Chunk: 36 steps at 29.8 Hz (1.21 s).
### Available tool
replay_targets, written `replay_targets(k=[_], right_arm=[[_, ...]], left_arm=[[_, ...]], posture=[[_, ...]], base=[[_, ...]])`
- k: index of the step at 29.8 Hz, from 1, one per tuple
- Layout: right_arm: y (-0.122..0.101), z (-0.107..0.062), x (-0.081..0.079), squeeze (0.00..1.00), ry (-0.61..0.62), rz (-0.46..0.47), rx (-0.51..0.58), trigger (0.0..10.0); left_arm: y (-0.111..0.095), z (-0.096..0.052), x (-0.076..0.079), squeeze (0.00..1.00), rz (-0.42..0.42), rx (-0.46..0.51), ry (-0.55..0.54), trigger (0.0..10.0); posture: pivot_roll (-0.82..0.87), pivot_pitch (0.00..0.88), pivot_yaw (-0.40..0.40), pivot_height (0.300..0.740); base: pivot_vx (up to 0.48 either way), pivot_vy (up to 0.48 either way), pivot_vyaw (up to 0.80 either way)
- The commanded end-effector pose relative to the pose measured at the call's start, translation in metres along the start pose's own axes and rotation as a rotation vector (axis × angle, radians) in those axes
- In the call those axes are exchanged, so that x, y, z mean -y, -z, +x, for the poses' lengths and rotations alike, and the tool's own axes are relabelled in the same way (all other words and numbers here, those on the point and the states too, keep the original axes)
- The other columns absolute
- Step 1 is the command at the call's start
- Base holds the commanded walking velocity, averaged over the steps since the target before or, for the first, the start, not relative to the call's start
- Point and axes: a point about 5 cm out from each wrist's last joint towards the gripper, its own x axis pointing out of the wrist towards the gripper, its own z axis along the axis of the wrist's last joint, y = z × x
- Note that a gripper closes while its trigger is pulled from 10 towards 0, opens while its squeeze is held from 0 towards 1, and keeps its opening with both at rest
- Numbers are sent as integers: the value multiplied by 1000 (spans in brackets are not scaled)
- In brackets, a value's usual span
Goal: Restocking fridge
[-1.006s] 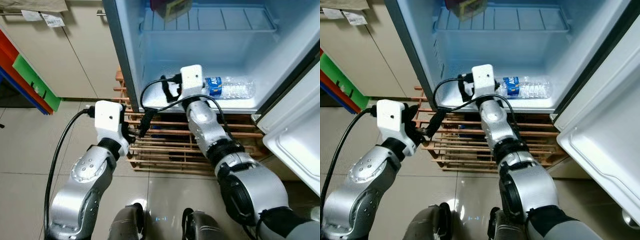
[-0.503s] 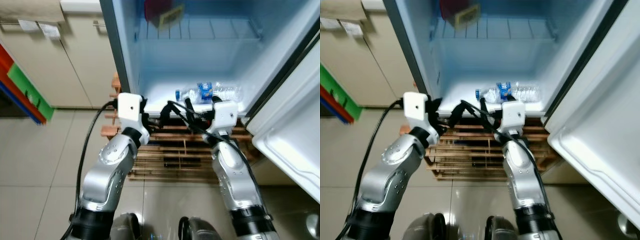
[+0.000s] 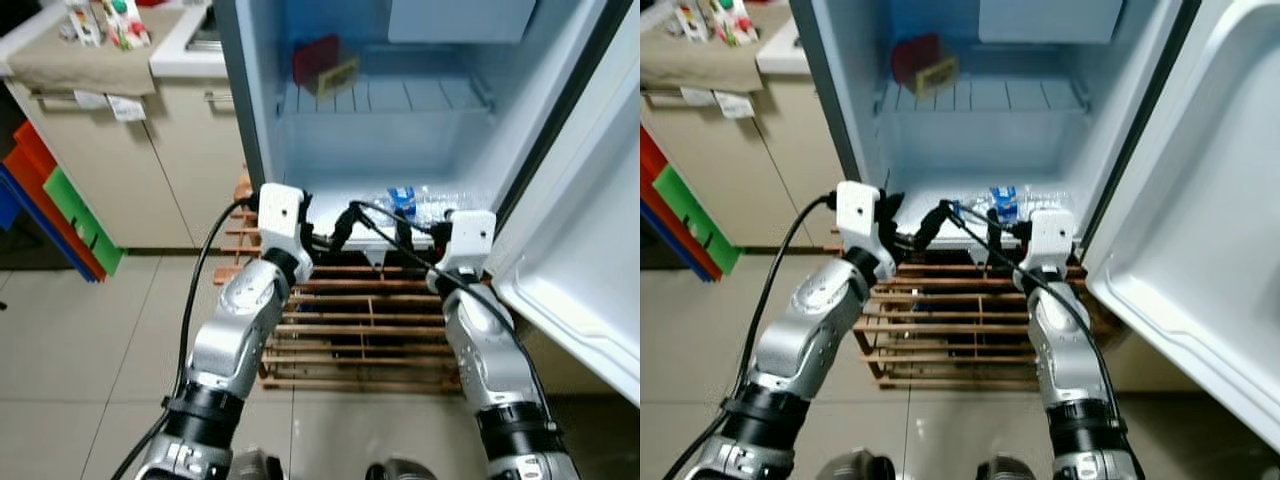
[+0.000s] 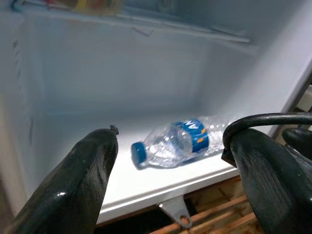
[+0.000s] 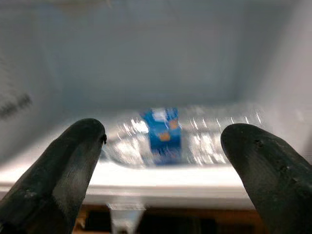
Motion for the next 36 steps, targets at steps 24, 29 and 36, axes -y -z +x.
replay_targets(k=[24,29,36], right_arm=[[23,-47,22,0,6,-87,-38,10000],[43,-65,53,0,164,-49,-120,10000],[47,-80,97,0,354,-40,-157,10000]], left_arm=[[8,-39,-69,0,10,7,-339,10000],[7,-36,-72,0,84,8,-346,10000],[3,-27,-72,0,38,25,-323,10000]], posture=[[-77,0,22,740],[-103,0,38,740],[-128,0,55,740]], base=[[-81,73,0],[0,0,0],[379,0,0]])
